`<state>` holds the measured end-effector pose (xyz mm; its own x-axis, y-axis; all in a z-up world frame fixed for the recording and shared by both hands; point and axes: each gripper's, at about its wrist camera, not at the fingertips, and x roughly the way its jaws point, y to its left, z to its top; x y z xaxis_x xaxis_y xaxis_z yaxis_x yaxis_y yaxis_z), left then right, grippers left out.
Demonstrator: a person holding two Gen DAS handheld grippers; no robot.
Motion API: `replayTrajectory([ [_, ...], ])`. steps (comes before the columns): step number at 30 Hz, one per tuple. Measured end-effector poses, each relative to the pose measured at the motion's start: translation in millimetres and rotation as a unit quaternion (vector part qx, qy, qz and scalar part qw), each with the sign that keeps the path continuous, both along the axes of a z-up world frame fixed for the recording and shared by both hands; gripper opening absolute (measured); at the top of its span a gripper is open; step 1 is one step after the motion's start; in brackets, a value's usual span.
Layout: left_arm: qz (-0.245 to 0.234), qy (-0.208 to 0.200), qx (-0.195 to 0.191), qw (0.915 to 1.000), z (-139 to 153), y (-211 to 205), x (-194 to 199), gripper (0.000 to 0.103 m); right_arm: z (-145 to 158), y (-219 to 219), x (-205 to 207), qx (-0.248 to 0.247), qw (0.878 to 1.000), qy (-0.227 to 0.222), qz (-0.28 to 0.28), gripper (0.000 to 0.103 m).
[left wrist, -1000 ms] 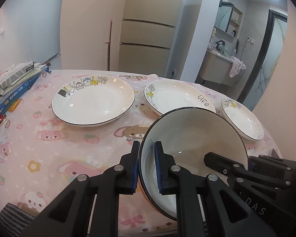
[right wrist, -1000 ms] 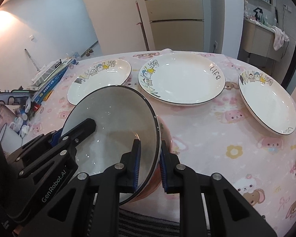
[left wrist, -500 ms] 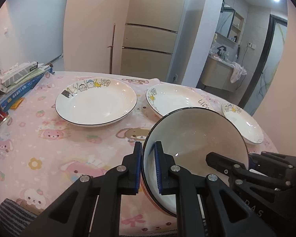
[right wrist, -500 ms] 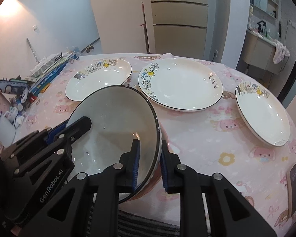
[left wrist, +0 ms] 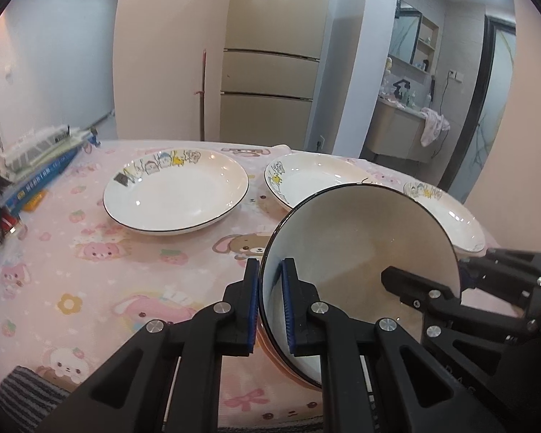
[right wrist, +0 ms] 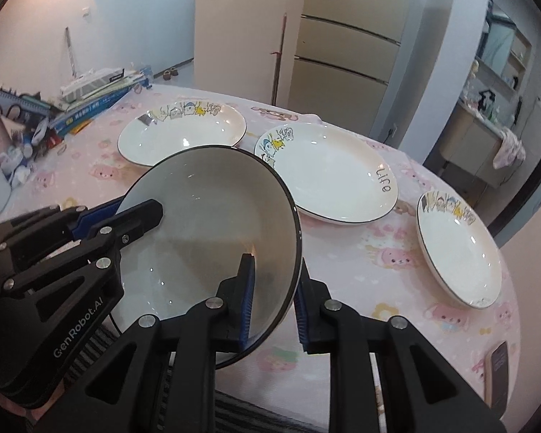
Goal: Organize plates and bowls
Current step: 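Lower the white bowl into the pink bowls and open both grippers, then raise both grippers away from the bowl stack toward the plates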
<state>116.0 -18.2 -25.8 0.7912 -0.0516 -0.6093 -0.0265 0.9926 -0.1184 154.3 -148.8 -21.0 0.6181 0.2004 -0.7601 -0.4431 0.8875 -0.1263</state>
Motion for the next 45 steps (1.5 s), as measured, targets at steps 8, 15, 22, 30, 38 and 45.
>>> replayTrajectory([
  [8, -0.006, -0.01, -0.005, 0.9999, 2, 1, -3, 0.013, -2, 0, 2, -0.006, 1.0, -0.001, -0.002, 0.022],
  [15, 0.0, -0.007, -0.005, 1.0, 1, 4, -2, 0.013, -1, -1, 1, -0.005, 1.0, -0.003, -0.002, 0.023],
  [22, 0.017, -0.023, -0.017, 0.9994, 5, 13, -6, 0.013, 5, -5, 0, 0.016, 1.0, -0.003, -0.002, 0.03],
  [30, 0.032, -0.042, -0.04, 0.9978, 10, 25, -12, 0.05, 19, -11, -8, 0.03, 0.999, -0.025, -0.005, 0.037],
  [38, 0.046, -0.095, -0.016, 0.9943, 24, 24, -24, 0.08, 29, -31, -1, 0.07, 0.996, -0.035, -0.041, 0.047],
  [45, 0.044, -0.136, 0.002, 0.9898, 33, 18, -36, 0.097, 43, -46, -2, 0.111, 0.989, -0.07, -0.061, 0.056],
])
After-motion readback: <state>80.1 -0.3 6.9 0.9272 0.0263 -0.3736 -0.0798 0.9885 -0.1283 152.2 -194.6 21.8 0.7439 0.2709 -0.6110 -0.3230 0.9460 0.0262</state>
